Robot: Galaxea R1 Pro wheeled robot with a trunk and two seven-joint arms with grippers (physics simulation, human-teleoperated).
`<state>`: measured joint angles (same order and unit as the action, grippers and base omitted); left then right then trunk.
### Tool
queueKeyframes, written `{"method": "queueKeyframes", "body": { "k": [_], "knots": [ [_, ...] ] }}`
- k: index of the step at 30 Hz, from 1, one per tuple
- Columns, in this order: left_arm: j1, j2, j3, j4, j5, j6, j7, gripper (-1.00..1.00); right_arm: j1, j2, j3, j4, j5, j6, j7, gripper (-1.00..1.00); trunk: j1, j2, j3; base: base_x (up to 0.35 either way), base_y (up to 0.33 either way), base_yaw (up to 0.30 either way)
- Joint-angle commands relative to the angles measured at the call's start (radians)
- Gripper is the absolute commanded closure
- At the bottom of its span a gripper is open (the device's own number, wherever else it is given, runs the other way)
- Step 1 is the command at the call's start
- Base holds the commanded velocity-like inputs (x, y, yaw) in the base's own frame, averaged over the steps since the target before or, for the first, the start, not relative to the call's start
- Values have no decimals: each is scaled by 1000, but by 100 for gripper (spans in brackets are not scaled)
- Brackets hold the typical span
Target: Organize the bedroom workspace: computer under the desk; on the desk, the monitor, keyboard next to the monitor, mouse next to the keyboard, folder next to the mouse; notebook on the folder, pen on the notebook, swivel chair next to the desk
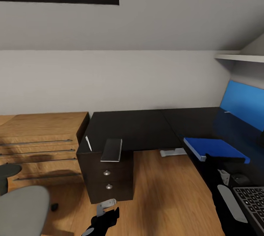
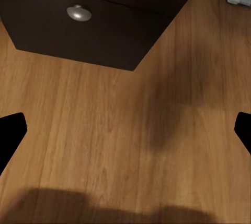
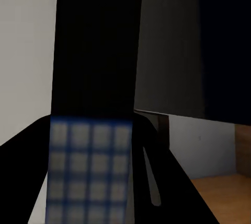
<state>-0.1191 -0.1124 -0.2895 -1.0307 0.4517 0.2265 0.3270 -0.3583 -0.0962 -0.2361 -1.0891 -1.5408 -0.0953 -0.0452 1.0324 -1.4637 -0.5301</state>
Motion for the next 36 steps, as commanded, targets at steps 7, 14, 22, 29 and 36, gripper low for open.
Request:
{"method": "queueKeyframes", "body": {
  "k": [7,14,22,29,36],
  "knots": [
    [-1,-1,-2,-2,8,3,9,-100,-1,-9,-5,10,-9,-4,-11,100,0,-1,-1,141,-23,0],
    [-1,-1,-3,-2,8,2,9,-100,-1,-63,-5,27,-6,-6,-25,100,0,-1,-1,5,-1,0],
    [-1,-1,-5,-2,7,2,9,-100,-17,-104,0,65,121,-2,-62,100,0,-1,-1,0,0,0],
    [-1,-1,-5,-2,7,2,8,-100,-56,-105,0,128,162,2,-65,100,0,-1,-1,60,0,0],
    [-1,-1,-4,-2,8,3,6,-100,-58,-105,0,130,162,3,-66,100,0,-1,-1,221,0,0]
  ]
}}
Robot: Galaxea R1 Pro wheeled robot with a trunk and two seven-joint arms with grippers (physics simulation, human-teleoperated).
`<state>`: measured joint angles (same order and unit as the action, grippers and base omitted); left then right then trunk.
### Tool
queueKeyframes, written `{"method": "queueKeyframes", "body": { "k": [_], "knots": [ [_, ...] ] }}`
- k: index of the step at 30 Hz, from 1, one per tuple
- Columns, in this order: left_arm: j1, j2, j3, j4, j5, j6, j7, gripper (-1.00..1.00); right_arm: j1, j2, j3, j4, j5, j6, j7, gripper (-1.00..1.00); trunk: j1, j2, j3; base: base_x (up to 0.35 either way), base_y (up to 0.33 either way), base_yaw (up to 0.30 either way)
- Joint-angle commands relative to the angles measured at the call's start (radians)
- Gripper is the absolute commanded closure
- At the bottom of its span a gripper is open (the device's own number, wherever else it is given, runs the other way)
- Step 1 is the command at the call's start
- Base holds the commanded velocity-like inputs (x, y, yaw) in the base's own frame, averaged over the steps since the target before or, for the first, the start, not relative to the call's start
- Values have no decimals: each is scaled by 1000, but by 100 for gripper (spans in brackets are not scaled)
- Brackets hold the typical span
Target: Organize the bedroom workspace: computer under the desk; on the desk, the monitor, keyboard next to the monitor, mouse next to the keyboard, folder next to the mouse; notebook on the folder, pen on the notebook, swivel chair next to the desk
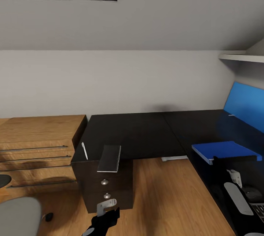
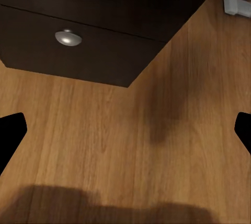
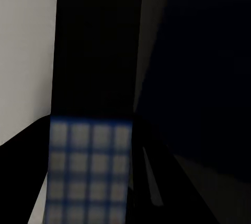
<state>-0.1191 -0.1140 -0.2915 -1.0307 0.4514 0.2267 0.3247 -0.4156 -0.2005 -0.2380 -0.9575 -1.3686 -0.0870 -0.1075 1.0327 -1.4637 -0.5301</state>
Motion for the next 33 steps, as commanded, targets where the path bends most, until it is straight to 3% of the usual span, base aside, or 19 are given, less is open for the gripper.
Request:
{"method": "queueKeyframes", "body": {
  "k": [1,16,19,25,33],
  "knots": [
    [-1,0,-3,-2,9,3,8,-100,-1,0,2,-1,-10,-4,-4,100,0,-1,-1,57,0,0],
    [-1,-1,-3,-11,10,5,8,-100,0,4,-6,-6,-24,-3,3,100,0,-1,-1,8,0,0],
    [-1,-2,-3,-13,10,5,8,-100,0,3,-6,-7,-58,0,5,100,0,-1,-1,0,0,0],
    [-1,-3,-4,-14,10,6,8,-100,0,4,-5,-7,-74,1,6,100,0,-1,-1,0,0,0],
    [-1,-3,-5,-14,10,6,10,-100,0,6,-6,-7,-76,-3,8,100,31,-57,-26,0,0,0]
  ]
}}
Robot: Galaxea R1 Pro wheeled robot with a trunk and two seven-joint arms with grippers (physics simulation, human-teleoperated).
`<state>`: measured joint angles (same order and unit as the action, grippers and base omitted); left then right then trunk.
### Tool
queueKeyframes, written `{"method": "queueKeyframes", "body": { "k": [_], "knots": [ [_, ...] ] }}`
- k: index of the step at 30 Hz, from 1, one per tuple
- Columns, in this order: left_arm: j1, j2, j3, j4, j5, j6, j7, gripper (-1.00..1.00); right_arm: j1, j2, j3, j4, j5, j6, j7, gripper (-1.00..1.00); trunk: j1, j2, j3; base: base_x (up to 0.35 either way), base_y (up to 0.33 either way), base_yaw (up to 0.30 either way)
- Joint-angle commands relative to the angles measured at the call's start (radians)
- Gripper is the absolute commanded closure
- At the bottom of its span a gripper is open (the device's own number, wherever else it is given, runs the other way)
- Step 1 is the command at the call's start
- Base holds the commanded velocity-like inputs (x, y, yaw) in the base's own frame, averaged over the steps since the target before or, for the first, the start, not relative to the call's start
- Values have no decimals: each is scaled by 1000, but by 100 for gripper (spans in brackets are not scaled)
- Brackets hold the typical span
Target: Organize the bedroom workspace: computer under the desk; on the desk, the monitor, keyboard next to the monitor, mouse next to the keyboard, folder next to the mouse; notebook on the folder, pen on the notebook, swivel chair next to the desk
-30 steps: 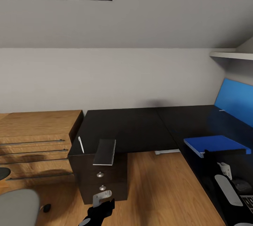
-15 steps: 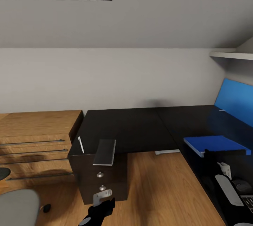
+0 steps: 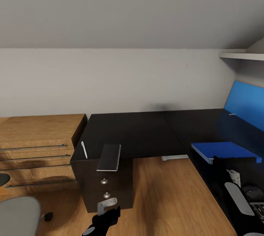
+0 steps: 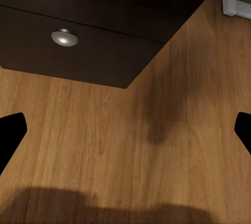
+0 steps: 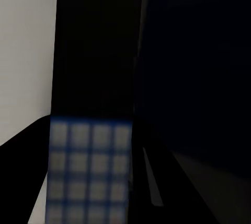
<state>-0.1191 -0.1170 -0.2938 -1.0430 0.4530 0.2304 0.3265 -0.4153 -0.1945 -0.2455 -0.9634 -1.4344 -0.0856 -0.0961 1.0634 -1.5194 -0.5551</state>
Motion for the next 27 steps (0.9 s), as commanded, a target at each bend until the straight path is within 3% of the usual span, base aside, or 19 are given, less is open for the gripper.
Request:
{"method": "queueKeyframes", "body": {
  "k": [1,11,27],
  "knots": [
    [-1,0,-2,-2,9,3,8,-100,0,0,1,-1,-10,-5,-4,100,4,-8,-4,0,0,0],
    [-1,0,-2,-2,9,3,8,-100,0,0,0,-1,-9,-6,-4,100,42,-78,-36,0,0,0],
    [-1,0,1,1,9,3,6,-100,0,0,0,-1,-9,-5,-6,100,42,-78,-36,-45,0,0]
  ]
}}
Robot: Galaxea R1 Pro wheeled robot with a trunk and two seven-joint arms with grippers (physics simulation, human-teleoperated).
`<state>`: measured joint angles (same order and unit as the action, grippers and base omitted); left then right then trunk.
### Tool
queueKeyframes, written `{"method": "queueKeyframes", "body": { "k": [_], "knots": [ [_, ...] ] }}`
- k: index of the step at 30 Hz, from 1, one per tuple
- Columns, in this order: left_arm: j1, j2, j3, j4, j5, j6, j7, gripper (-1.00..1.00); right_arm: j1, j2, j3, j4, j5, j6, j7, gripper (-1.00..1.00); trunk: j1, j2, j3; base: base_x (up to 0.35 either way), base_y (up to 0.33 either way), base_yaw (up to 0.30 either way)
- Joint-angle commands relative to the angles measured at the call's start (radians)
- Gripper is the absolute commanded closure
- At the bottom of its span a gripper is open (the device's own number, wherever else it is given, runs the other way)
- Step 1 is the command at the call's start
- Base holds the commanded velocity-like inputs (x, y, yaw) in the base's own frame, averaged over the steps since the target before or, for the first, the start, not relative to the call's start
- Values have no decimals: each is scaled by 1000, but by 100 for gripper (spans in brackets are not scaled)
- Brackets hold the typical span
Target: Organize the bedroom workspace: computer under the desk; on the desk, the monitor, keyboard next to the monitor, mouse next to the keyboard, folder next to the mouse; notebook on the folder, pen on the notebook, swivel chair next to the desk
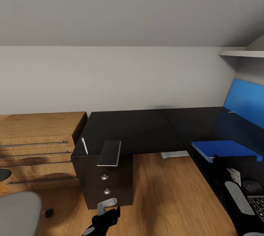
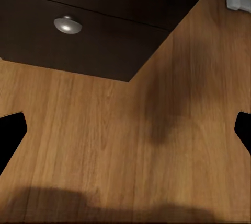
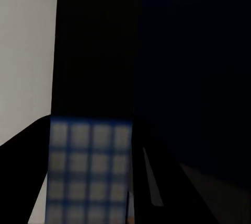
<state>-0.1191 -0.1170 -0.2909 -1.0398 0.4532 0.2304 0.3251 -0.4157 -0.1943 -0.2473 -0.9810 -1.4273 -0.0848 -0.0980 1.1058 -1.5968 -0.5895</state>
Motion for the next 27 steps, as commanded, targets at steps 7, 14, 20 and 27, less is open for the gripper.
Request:
{"method": "queueKeyframes", "body": {
  "k": [7,14,20,27],
  "knots": [
    [-1,1,-2,-2,9,3,8,-100,0,-1,3,16,-15,-6,-6,100,0,0,-1,-18,0,0],
    [-1,1,-2,-2,9,4,8,-100,0,-1,3,16,-15,-6,-6,100,-12,21,8,0,0,0],
    [-1,0,-2,-1,10,4,9,-100,0,-1,3,16,-15,-6,-6,100,-23,42,18,0,0,0],
    [-1,0,-2,0,9,3,9,-100,0,-1,3,16,-15,-6,-7,100,-27,49,21,0,0,0]
  ]
}}
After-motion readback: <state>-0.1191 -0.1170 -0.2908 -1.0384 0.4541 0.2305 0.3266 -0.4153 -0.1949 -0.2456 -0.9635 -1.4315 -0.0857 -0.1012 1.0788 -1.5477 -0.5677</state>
